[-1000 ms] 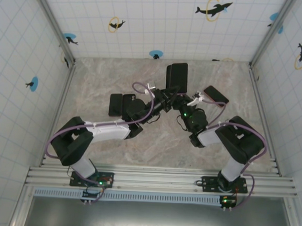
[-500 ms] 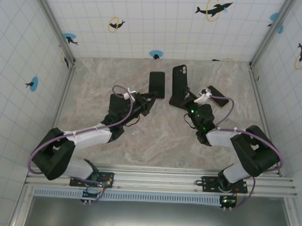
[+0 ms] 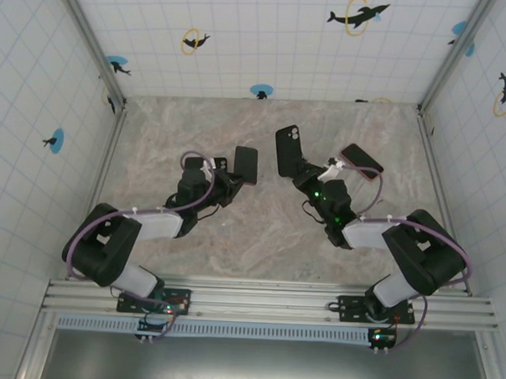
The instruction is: Take the phone out of the phone case
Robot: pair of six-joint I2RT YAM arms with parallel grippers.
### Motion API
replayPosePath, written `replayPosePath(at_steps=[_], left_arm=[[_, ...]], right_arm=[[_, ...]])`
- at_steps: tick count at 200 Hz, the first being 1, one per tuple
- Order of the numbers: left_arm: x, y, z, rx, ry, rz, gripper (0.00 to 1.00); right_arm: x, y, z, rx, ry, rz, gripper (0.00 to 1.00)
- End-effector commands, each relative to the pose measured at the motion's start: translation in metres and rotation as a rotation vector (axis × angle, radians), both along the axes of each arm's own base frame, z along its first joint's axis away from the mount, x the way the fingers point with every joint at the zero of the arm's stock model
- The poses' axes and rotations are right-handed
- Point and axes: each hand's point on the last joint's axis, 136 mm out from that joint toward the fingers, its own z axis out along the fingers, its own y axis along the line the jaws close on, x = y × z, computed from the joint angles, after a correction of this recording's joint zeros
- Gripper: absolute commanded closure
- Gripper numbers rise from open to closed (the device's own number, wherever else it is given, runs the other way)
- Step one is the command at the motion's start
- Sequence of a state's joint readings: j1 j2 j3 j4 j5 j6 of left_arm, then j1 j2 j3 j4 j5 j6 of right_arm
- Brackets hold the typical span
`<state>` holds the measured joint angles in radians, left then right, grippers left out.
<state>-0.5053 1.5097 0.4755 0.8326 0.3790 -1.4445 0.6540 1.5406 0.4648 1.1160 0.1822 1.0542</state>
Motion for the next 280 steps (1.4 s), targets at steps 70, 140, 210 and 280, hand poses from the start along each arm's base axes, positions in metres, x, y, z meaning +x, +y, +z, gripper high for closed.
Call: replayPosePath(at_steps=[70, 140, 210, 280], left_arm=[[0.026, -0.002, -0.025, -0.013, -0.023, 0.001, 1.00], [0.039, -0.002, -0.043, -0.057, 0.026, 0.017, 1.00], [0.048, -0.006, -0.053, -0.084, 0.070, 0.010, 0.96], [0.039, -0.004, -0.063, -0.037, 0.130, -0.005, 0.67]], right_arm=[[-0.005, 0.009, -0.017, 0.017, 0.042, 0.014, 1.00], [-0.004, 0.015, -0.023, 0.051, 0.056, 0.035, 1.00], [-0.004, 0.017, -0.025, 0.067, 0.058, 0.046, 1.00], [-0.003, 0.019, -0.031, 0.067, 0.072, 0.054, 1.00]])
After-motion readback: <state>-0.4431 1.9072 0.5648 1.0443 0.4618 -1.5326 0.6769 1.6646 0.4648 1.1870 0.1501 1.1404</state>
